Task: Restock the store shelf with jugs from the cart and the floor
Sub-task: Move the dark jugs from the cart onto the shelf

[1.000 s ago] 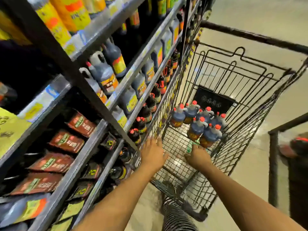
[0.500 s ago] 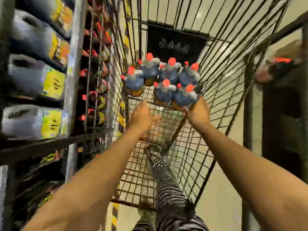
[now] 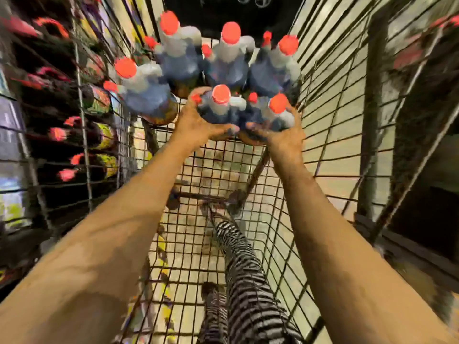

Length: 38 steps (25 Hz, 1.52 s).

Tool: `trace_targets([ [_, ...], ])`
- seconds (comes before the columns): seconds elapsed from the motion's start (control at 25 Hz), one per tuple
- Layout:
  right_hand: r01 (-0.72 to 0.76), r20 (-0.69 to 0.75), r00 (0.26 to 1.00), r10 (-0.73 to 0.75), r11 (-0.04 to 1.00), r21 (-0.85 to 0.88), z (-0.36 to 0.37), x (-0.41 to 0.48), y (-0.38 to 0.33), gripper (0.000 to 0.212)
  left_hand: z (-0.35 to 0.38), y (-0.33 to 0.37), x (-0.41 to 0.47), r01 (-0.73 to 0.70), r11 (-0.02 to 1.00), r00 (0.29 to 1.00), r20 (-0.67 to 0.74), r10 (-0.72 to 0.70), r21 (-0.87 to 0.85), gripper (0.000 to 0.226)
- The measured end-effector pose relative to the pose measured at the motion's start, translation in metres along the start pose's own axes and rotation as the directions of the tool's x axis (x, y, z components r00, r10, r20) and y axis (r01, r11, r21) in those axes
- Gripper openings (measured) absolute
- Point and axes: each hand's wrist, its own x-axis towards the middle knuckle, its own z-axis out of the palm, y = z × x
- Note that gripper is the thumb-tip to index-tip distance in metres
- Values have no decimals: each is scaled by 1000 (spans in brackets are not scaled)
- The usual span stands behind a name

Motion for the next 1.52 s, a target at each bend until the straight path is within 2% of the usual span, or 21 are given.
trace_targets([
  [0.12,20,-23,1000,-20,1000,19,9,5,22,88,1,-14,0,24,999,999,25,-24,-22,98],
  [0.28,99,-77,992,-99,995,-9,11,10,31,69,4,-22,0,-2,1000,999,-40,2,15,106],
  [0.44,121,-136,983,-121,993,-7,15,14,24,58,3,-13,-1,-3,1000,996,-86,1,-28,82],
  [0.6,91,-93,991,-98,993,-72,14,18,19,80,-8,-11,-12,69,991,985,-151,-85,-110,58],
  [0.68,80,-29,996,-83,994,-77,17,18,12,71,-15,-15,-20,122,971,973,-171,-158,-204,54],
  [0.76,110,28,994,-109,991,-69,23,16,5,58,-22,-22,-31,161,958,958,-196,-209,-237,60],
  [0.96,45,28,999,-47,997,61,37,15,-3,30,-29,-28,-47,244,931,943,-156,-293,-273,84],
  [1.0,8,34,999,-11,997,83,37,17,-2,29,-30,-26,-50,252,926,942,-147,-301,-282,83],
  [1.08,-107,64,993,99,985,135,36,22,6,41,-35,-24,-57,284,919,934,-136,-330,-274,77],
  [1.16,-234,119,968,220,964,123,34,20,14,67,-43,-27,-67,314,921,930,-121,-347,-233,69],
  [1.2,-273,155,954,255,956,105,32,19,17,73,-49,-26,-73,322,922,928,-117,-352,-216,67],
  [1.32,-348,263,912,315,933,92,28,-1,10,68,-65,-17,-98,341,921,926,-103,-364,-191,68],
  [1.44,-325,283,907,312,946,0,25,-38,-15,83,-77,6,-134,328,924,915,-175,-363,-197,45],
  [1.52,-249,286,924,255,967,-58,21,-76,-38,81,-85,24,-164,312,926,903,-238,-359,-215,46],
])
